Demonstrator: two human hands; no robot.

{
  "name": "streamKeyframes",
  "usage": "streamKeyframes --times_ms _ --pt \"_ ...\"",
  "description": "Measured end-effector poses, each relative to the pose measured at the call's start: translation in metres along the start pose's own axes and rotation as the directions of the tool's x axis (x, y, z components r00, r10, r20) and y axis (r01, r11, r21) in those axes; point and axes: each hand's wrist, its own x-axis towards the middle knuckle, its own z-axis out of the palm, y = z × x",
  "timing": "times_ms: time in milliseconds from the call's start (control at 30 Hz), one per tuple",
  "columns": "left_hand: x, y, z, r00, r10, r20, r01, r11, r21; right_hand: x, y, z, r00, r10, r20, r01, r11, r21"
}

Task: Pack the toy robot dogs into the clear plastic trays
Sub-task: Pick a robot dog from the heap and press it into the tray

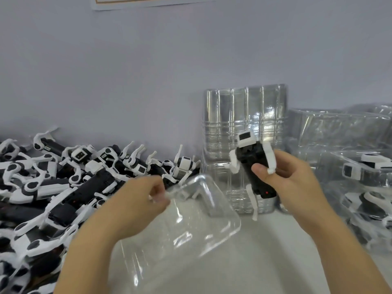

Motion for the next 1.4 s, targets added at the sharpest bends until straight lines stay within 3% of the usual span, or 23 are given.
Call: streamKeyframes --times_ms 167,300,433,533,633,833,967,1033,1100,1200,1400 --pt "-0.014 0.007 -0.029 0.951 -0.11 -0.29 0.013 0.949 -0.316 0.0 -0.013 -0.011 0.987 0.045 -0.152 -0.01 0.975 0.223" --pt "-0.006 0.016 -0.02 0.866 -0.285 -0.411 -0.05 0.769 -0.638 -0.001 -0.016 -0.014 0.988 0.118 -0.102 -0.077 0.939 0.336" --pt "0.01 0.027 0.003 0.823 -0.519 -0.232 -0.049 0.342 -0.939 -0.004 -0.017 0.003 0.973 0.165 0.163 -0.227 0.821 0.525" --pt "0.017 0.038 0.021 0.81 -0.571 -0.131 -0.026 0.188 -0.982 -0.008 -0.018 0.021 0.92 0.165 0.356 -0.359 0.72 0.595" --pt "0.02 0.053 0.036 0.821 -0.564 -0.081 -0.034 0.093 -0.995 -0.009 -0.015 0.038 0.906 0.119 0.406 -0.38 0.652 0.656" --pt "0.023 0.063 0.051 0.857 -0.513 -0.045 -0.012 0.067 -0.998 -0.007 -0.014 0.035 0.936 0.109 0.336 -0.331 0.6 0.728" --pt "0.025 0.045 0.041 0.851 -0.516 -0.097 -0.075 0.064 -0.995 -0.006 -0.016 0.015 0.932 0.178 0.314 -0.354 0.631 0.691" --pt "0.025 0.029 0.032 0.861 -0.492 -0.129 -0.049 0.172 -0.984 -0.005 -0.017 0.004 0.918 0.212 0.336 -0.391 0.63 0.671" --pt "0.021 0.017 0.024 0.927 -0.353 -0.125 -0.03 0.263 -0.964 -0.005 -0.017 -0.005 0.888 0.253 0.383 -0.455 0.603 0.656" --pt "0.016 0.007 0.019 0.987 -0.147 -0.065 -0.029 0.238 -0.971 -0.006 -0.015 -0.014 0.854 0.303 0.422 -0.517 0.578 0.632" --pt "0.015 0.004 0.025 0.997 -0.076 -0.016 0.017 0.417 -0.909 -0.01 -0.014 -0.033 0.807 0.447 0.386 -0.59 0.573 0.569"
